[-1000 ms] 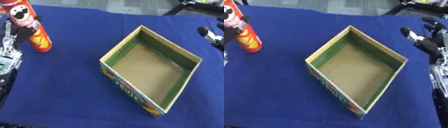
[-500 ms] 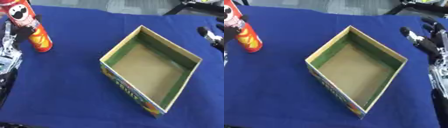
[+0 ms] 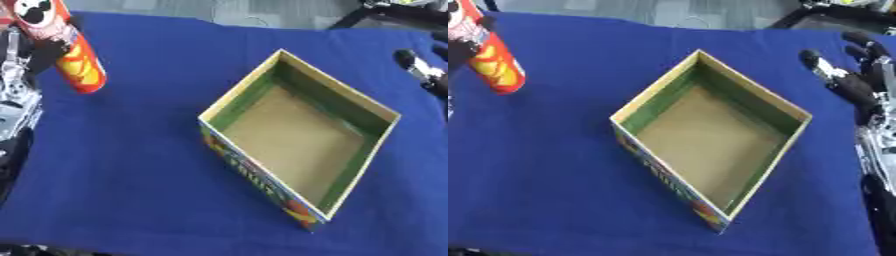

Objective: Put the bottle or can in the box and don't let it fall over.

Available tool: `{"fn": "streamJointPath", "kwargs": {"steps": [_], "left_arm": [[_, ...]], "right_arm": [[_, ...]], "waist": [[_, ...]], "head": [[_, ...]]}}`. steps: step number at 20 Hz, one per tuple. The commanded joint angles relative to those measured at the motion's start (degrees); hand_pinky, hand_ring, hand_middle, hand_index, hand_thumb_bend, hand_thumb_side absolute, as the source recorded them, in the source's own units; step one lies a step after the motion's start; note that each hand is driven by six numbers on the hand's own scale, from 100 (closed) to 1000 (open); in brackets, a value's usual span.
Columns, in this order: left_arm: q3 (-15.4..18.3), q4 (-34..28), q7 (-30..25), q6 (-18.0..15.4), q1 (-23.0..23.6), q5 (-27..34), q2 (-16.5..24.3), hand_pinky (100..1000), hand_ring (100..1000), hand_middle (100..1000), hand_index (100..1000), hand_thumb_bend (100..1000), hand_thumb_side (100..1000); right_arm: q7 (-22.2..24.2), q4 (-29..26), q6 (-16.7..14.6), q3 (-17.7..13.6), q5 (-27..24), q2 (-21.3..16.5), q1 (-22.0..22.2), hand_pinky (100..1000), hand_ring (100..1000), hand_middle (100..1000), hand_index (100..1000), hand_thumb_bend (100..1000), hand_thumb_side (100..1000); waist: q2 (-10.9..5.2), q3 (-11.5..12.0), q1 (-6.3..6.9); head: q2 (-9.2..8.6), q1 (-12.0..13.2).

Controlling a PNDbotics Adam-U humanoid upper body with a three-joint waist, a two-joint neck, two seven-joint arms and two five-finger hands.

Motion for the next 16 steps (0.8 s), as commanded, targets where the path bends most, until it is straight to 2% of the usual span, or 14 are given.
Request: {"fn": "streamJointPath", "kwargs": {"steps": [1,9,16], "left_arm": [[-0.8,-4.8,-0.3,1.6,-1.1,0.5,1.9,835,1000,747,445,262,345],[-5.1,-14.7,-2.3,7.1,-4.1,2.1,-1.3,835,1000,743,441,263,334],[-9.3,-17.0,-4.7,9.7,-7.5,1.8,-5.6,836,1000,742,450,298,342]], "right_arm": [[-0.2,-1.0,-0.1,-0.4,0.0,-0.7,-0.4,738,981,1000,811,760,328],[-0.2,-1.1,-0.1,-0.3,0.3,-0.4,0.0,739,981,1000,812,756,340],[-0.3,-1.1,0.0,-0.4,0.7,-0.2,0.7,739,981,1000,812,751,349]], "waist": [[-1.69,0.1,0.33],[-2.84,0.1,0.76],[-4.24,0.2,1.36]], "head": [[0.27,-0.3],[1.37,-0.6],[2.53,-1.0]]}}
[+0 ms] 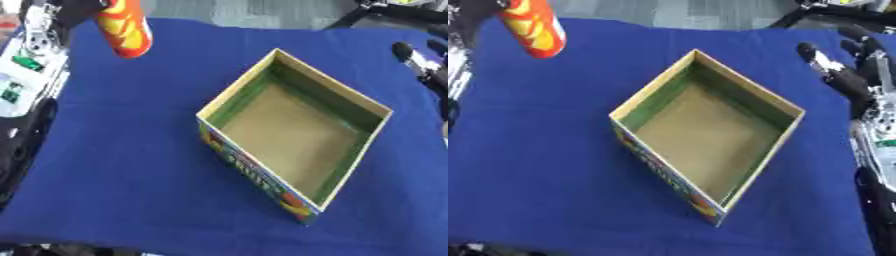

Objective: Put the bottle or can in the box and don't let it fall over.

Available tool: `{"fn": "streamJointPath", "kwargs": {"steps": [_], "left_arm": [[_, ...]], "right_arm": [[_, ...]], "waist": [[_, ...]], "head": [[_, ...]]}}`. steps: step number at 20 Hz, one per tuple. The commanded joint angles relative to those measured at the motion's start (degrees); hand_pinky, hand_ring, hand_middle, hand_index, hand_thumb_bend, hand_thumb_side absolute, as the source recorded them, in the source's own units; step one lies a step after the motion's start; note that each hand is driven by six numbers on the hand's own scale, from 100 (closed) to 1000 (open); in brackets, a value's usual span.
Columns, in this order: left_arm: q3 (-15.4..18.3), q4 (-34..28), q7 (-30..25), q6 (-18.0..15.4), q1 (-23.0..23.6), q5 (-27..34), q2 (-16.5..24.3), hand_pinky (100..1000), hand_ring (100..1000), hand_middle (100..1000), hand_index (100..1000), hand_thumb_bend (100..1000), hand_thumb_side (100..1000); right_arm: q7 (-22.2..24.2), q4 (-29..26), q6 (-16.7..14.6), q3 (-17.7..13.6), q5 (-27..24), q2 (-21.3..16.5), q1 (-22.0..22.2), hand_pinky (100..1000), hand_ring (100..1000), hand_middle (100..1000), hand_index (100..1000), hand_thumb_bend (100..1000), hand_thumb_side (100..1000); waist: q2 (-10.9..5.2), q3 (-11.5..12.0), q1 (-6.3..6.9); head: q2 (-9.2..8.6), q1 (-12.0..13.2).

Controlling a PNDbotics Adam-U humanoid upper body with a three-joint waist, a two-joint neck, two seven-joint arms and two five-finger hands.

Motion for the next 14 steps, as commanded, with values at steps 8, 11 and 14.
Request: {"fn": "streamJointPath", "kwargs": {"steps": [8,11,14], "left_arm": [[-6.8,-7.3,-5.8,2.7,-2.8,2.0,-2.8,839,1000,739,453,307,350],[-8.9,-10.4,-7.6,3.9,-2.7,3.6,-3.0,840,1000,738,453,306,353],[-11.1,-13.8,-9.4,5.3,-2.7,5.3,-2.8,839,1000,738,453,306,357]], "right_arm": [[-0.6,-1.0,0.0,-0.5,0.5,-0.5,0.1,739,981,1000,812,748,351],[-0.6,-1.0,-0.1,-0.5,0.5,-0.5,0.0,739,981,1000,812,747,352],[-0.6,-1.1,-0.1,-0.5,0.5,-0.5,0.0,739,982,1000,812,746,352]], "waist": [[-2.19,-0.2,0.54],[-2.1,-0.2,0.57],[-2.0,-0.3,0.6]], "head": [[0.72,-0.2],[0.66,-0.1],[0.52,0.1]]}}
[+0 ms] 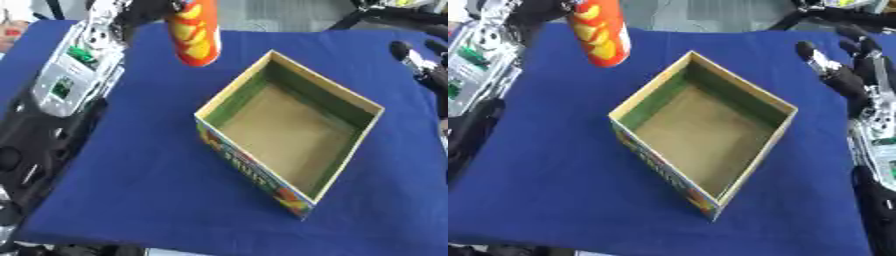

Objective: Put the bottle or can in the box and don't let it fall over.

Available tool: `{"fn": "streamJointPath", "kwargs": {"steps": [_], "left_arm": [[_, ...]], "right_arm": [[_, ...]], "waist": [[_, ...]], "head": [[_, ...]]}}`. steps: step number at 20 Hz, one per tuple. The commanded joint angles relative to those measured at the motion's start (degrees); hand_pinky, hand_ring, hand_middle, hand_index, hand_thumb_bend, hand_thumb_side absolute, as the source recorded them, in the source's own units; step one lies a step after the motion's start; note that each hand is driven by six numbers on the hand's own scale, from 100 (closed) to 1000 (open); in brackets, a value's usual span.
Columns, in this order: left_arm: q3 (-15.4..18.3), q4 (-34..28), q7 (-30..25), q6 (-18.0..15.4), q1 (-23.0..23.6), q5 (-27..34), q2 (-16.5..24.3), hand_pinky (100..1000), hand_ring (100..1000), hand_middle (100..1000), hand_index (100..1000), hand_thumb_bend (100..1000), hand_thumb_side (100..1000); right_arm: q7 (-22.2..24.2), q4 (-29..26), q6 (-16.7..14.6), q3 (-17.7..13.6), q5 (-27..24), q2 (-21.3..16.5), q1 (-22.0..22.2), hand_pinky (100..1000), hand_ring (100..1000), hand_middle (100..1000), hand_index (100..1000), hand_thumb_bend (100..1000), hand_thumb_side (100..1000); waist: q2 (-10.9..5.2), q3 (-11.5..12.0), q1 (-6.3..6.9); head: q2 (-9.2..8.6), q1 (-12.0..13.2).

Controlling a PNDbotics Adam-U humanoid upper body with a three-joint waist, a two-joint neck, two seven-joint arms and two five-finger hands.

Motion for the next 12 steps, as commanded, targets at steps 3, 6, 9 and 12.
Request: {"fn": "streamJointPath", "kwargs": {"steps": [3,6,9,12], "left_arm": [[-3.0,-6.6,-2.6,2.7,-0.9,2.9,1.2,839,1000,738,453,309,363],[-4.2,-9.8,-3.1,4.5,-0.4,4.9,2.1,839,1000,737,452,309,366],[-5.3,-12.6,-3.3,6.4,0.4,7.0,3.5,840,1000,734,454,357,268],[-7.0,-14.0,-3.7,7.9,1.1,8.4,4.5,843,1000,739,459,320,389]], "right_arm": [[-0.2,-1.1,-0.1,-0.5,0.2,-0.9,-0.8,739,982,1000,812,746,352],[-0.2,-1.1,-0.1,-0.5,0.2,-1.0,-0.8,739,982,1000,812,745,353],[-0.2,-1.1,-0.1,-0.5,0.2,-1.0,-0.8,739,982,1000,811,749,350],[-0.2,-1.1,-0.1,-0.5,0.2,-1.1,-0.8,738,982,1000,811,744,353]], "waist": [[-1.08,-0.1,0.15],[-1.03,0.0,0.22],[-0.97,0.0,0.32],[-0.91,0.0,0.34]], "head": [[-0.06,0.3],[-0.04,0.3],[-0.05,0.2],[-0.08,0.3]]}}
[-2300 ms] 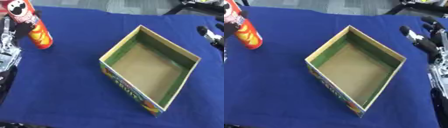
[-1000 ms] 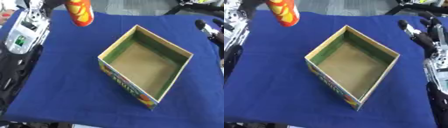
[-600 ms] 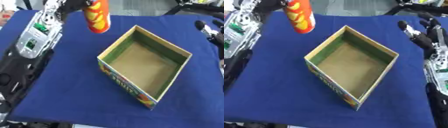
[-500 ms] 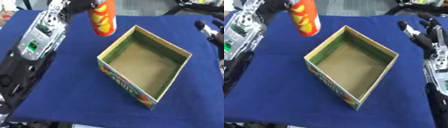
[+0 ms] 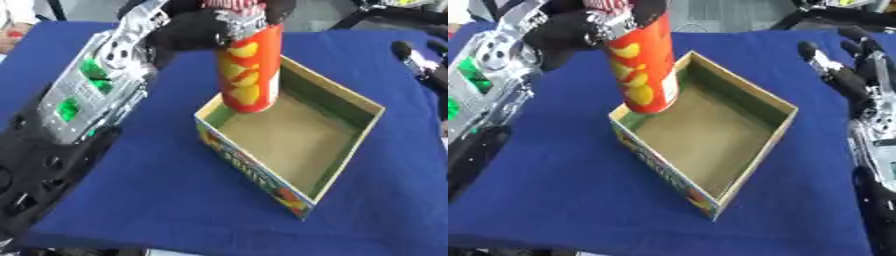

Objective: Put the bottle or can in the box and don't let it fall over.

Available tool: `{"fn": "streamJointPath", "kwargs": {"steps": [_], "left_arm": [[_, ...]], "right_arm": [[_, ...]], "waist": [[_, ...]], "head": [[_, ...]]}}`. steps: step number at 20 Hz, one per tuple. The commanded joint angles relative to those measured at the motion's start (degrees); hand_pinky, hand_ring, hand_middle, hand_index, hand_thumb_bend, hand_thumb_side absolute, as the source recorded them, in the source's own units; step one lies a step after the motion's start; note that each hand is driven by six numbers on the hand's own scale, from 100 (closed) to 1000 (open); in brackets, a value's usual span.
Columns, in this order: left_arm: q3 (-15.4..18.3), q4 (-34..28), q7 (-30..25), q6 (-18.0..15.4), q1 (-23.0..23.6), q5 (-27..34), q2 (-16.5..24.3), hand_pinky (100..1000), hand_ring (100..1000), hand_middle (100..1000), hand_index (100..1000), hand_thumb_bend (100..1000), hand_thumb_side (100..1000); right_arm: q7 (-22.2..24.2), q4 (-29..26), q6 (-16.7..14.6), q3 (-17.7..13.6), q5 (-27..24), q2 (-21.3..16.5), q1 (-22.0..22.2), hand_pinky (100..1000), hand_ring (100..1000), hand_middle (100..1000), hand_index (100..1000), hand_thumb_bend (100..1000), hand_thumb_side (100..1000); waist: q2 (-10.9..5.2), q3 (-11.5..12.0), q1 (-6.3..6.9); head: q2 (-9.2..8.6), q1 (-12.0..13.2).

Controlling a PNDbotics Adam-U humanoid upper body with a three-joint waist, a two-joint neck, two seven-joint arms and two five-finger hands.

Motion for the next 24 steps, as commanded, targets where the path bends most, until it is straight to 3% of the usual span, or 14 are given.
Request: {"fn": "streamJointPath", "kwargs": {"steps": [1,10,12,14,15,16,19,24], "left_arm": [[-1.0,-2.3,-0.3,1.0,-0.3,1.4,2.0,844,1000,740,461,325,389],[-3.2,1.2,-1.3,-4.9,1.1,-2.5,2.0,846,1000,745,476,370,379],[-3.4,1.7,-2.2,-6.2,1.1,-3.8,2.0,857,1000,780,580,480,367],[-3.7,1.8,-4.3,-7.5,1.1,-6.2,2.2,889,1000,837,800,620,378],[-3.7,1.8,-5.8,-8.2,1.1,-8.0,2.3,896,1000,847,836,645,386],[-3.7,2.0,-7.1,-8.7,1.1,-9.7,2.3,912,1000,867,903,748,426],[-3.3,2.7,-9.6,-9.7,1.3,-14.0,2.2,922,1000,874,940,817,459],[-2.7,3.6,-9.9,-10.0,1.5,-15.8,1.6,917,1000,867,929,743,446]], "right_arm": [[-0.2,-1.1,-0.1,-0.5,0.2,-1.0,-0.9,738,982,1000,811,744,353],[-0.1,-1.2,-0.1,-0.4,0.1,-0.9,-1.0,738,981,1000,811,743,354],[-0.2,-1.2,-0.1,-0.5,0.0,-0.9,-0.9,738,981,1000,811,744,354],[-0.2,-1.2,-0.1,-0.5,0.0,-0.9,-0.9,737,981,1000,811,739,359],[-0.3,-1.2,-0.1,-0.5,0.0,-0.9,-0.9,737,981,1000,811,739,360],[-0.3,-1.2,-0.1,-0.5,0.0,-0.9,-0.9,737,981,1000,811,738,360],[-0.3,-1.2,-0.1,-0.4,-0.1,-0.9,-0.9,737,981,1000,811,739,364],[-0.4,-1.2,-0.1,-0.5,-0.2,-1.0,-0.9,737,981,1000,811,740,366]], "waist": [[-0.91,0.1,-0.02],[-0.77,-0.1,-0.15],[-0.76,-0.1,-0.14],[-0.76,-0.2,-0.11],[-0.76,-0.2,-0.09],[-0.76,-0.2,-0.06],[-0.76,-0.2,-0.05],[-0.76,-0.3,-0.2]], "head": [[-0.08,0.1],[-0.34,0.3],[-0.36,0.3],[-0.36,0.2],[-0.34,0.2],[-0.36,0.2],[-0.41,0.2],[-0.39,0.2]]}}
